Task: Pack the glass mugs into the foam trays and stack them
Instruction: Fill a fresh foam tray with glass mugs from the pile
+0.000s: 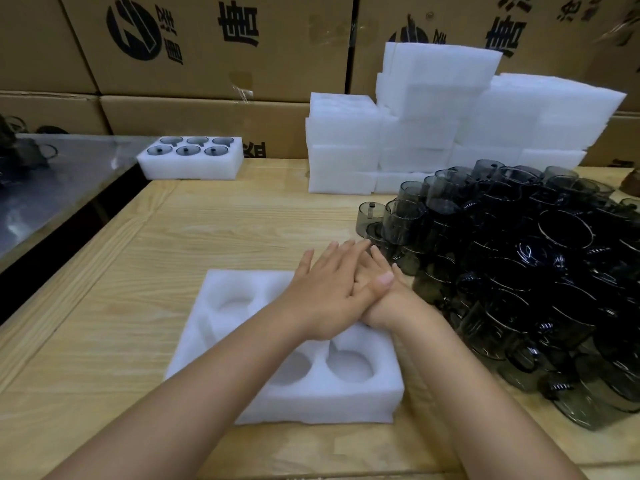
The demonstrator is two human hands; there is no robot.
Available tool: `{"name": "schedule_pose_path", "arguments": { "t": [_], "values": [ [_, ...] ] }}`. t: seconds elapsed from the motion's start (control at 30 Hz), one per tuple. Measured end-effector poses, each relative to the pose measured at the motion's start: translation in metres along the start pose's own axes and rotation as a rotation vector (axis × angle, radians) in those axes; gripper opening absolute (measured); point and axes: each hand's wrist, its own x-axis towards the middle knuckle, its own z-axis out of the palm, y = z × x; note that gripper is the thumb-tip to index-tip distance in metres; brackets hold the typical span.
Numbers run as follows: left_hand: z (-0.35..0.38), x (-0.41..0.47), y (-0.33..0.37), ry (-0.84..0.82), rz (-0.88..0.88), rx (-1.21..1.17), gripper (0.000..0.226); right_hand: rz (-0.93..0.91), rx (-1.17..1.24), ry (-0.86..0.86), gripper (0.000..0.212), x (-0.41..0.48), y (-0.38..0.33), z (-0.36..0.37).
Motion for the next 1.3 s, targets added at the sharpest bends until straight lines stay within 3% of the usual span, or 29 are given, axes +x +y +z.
{"name": "schedule_pose_path", "arguments": {
  "t": [0.27,0.47,0.57,0.67,0.77,0.93,1.03,1.1,1.2,1.3],
  "values": [
    [0.0,-0.007,0.0,0.026,-0.022,0.037,0.092,-0.008,0.07,0.07,0.065,-0.002,-0.002,0.004],
    [-0.01,-0.007,0.008,-0.047,-0.12,-0.02,0.083,0.007,0.317,0.118,0.063,-0.006,0.004,0.006],
    [-0.013,-0.028,0.012,-0.104,-0.151,0.074,0.109,-0.009,0.358,0.132,0.041,-0.005,0.002,0.005],
    [-0.005,-0.062,0.011,-0.205,-0.073,0.17,0.133,-0.032,0.413,0.292,0.035,-0.008,-0.004,0.004],
    [0.007,-0.075,0.008,-0.154,-0.017,0.351,0.134,-0.085,0.234,0.522,0.035,-0.022,-0.008,0.001],
    [0.013,-0.058,0.005,-0.035,-0.001,0.368,0.129,-0.277,-0.097,0.968,0.022,-0.063,-0.01,-0.011],
    [0.016,-0.046,0.005,-0.03,-0.03,0.363,0.128,-0.134,-0.205,1.221,0.024,-0.1,0.007,-0.016],
    [0.019,-0.039,0.008,-0.027,-0.044,0.351,0.128,0.049,-0.236,1.281,0.03,-0.123,0.023,-0.017],
    [0.022,-0.031,0.013,-0.011,-0.075,0.334,0.128,0.258,-0.242,1.153,0.046,-0.139,0.041,-0.007],
    [0.024,-0.022,0.019,-0.006,-0.091,0.336,0.128,0.264,-0.23,1.048,0.039,-0.136,0.047,0.006]
  ]
}}
